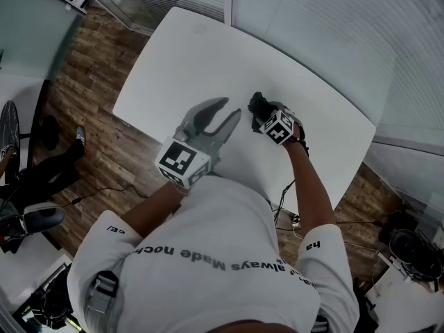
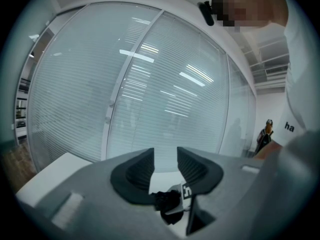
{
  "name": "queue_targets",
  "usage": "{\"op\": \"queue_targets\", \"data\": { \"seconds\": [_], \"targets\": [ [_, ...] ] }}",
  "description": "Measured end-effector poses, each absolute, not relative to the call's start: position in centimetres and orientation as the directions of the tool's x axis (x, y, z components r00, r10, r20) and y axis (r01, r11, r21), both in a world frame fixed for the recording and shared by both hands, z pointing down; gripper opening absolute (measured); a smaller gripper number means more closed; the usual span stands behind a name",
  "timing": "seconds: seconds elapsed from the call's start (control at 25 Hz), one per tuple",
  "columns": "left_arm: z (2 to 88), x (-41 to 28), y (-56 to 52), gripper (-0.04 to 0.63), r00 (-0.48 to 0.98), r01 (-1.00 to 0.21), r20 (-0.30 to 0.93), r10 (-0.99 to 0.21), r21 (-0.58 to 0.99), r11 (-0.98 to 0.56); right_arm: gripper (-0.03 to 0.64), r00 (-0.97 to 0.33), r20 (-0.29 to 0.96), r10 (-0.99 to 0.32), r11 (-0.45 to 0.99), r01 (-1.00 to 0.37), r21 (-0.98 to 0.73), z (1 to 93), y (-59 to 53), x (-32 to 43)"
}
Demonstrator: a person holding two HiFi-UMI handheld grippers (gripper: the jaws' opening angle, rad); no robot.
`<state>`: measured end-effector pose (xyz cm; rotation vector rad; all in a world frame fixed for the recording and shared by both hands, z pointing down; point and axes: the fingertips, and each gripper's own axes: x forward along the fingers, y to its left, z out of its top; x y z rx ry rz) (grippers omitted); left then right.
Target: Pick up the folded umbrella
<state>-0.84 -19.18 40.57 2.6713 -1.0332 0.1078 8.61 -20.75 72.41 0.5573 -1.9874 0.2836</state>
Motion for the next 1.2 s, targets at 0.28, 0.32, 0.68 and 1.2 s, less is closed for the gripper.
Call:
{"op": "queue_targets", "data": {
  "seconds": [0.28, 0.32, 0.68, 1.2],
  "targets": [
    [39.8, -0.3, -18.7, 0.146, 0.755, -0.655, 0.15, -0.639, 0.221, -0.722, 0.238, -0.432, 0.799, -0.418, 0.777, -0.625, 0.069, 67.1, -21.3, 9.9],
    [39.7, -0.2, -18.6, 0.146, 0.757, -0.653, 0.148, -0.637, 0.221, -0.725, 0.238, -0.437, 0.784, -0.441, 0.762, -0.644, 0.07, 66.4, -21.3, 10.0],
    [38.8, 1.4, -18.2, 0.146, 0.78, -0.625, 0.125, -0.613, 0.209, -0.752, 0.238, -0.466, 0.629, -0.623, 0.626, -0.779, 0.042, 59.2, -20.6, 11.7],
    [37.1, 2.8, -17.3, 0.144, 0.809, -0.586, 0.085, -0.582, 0.206, -0.784, 0.236, -0.413, 0.336, -0.847, 0.443, -0.896, 0.016, 45.7, -17.1, 14.1]
  ]
}}
